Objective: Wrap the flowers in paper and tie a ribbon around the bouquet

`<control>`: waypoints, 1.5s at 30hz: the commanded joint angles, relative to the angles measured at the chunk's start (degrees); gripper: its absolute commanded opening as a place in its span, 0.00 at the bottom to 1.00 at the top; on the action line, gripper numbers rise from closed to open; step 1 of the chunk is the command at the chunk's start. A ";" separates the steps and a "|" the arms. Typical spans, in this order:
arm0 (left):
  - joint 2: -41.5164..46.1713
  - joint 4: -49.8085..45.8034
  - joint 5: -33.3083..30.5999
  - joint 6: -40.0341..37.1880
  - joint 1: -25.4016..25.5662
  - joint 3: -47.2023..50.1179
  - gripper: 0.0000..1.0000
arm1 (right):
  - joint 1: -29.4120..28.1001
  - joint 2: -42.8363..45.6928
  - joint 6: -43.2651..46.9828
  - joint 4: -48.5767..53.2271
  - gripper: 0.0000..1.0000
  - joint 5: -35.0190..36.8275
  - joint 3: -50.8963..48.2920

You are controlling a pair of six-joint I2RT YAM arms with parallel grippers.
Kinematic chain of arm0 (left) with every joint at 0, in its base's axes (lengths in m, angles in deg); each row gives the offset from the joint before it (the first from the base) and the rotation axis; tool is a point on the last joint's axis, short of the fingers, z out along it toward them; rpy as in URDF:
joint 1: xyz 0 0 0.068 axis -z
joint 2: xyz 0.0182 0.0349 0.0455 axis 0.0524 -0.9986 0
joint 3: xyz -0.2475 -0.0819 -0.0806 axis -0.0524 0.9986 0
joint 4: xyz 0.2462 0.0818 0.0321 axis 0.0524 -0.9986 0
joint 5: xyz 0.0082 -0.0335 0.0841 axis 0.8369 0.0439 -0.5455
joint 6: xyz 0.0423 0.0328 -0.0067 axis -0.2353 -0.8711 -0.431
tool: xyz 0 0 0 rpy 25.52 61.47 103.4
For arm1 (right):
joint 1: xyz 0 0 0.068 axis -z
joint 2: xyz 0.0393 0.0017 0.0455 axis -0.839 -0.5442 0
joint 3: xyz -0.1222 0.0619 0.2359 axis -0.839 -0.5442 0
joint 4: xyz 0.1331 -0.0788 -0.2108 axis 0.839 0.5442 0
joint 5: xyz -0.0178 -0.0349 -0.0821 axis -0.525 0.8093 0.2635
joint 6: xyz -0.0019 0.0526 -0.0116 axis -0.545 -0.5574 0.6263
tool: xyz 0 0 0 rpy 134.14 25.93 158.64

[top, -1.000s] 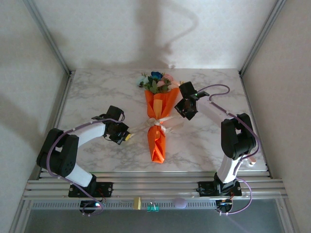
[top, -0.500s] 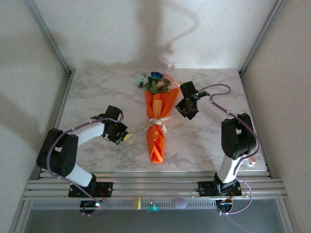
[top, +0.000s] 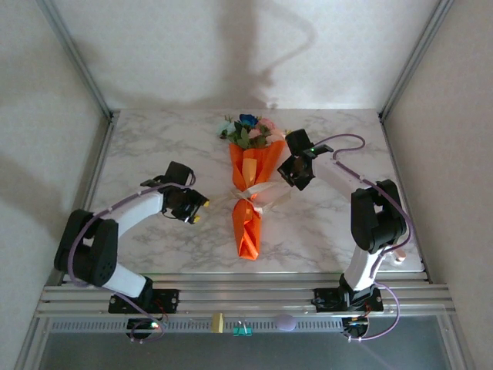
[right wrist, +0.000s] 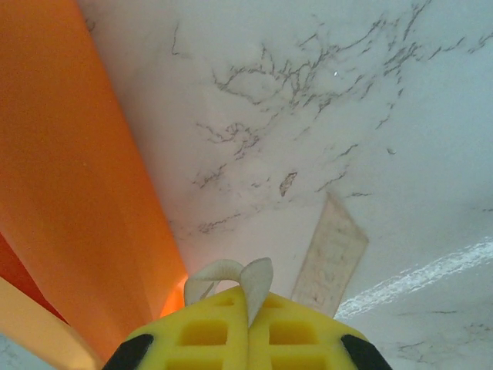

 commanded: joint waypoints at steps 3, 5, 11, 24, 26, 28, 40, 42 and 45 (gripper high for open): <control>5.06 -1.98 -0.27 4.79 1.24 -3.37 0.50 | -0.38 -0.31 -0.88 -0.18 0.00 -0.77 0.13; 2.31 0.57 1.20 3.79 2.37 -6.53 0.50 | -0.34 -0.40 -0.96 -0.27 0.00 -0.80 0.13; -10.11 -3.32 -0.49 -5.64 7.64 -21.64 0.42 | -0.37 -0.83 -0.66 0.25 0.00 -0.76 0.74; -15.80 -10.49 -3.97 -10.71 9.91 -26.21 0.34 | -0.34 -1.19 -0.96 0.00 0.00 -1.12 0.74; -16.63 -10.80 -3.70 -10.67 10.27 -26.60 0.33 | -0.34 -1.28 -0.96 -0.01 0.00 -1.16 0.74; -17.07 -11.45 -4.54 -10.61 10.45 -26.84 0.33 | -0.34 -1.24 -1.05 0.00 0.00 -1.16 0.74; -16.19 -9.15 -5.05 -9.29 10.46 -24.94 0.00 | -0.34 -1.19 -0.96 0.23 0.00 -1.33 0.66; -15.66 -9.29 -5.21 -9.36 10.45 -24.64 0.00 | -0.32 -1.28 -1.05 0.34 0.00 -1.48 0.66; -14.06 -9.85 -6.16 -9.18 10.45 -24.31 0.00 | -0.27 -1.45 -1.10 0.70 0.00 -1.67 0.74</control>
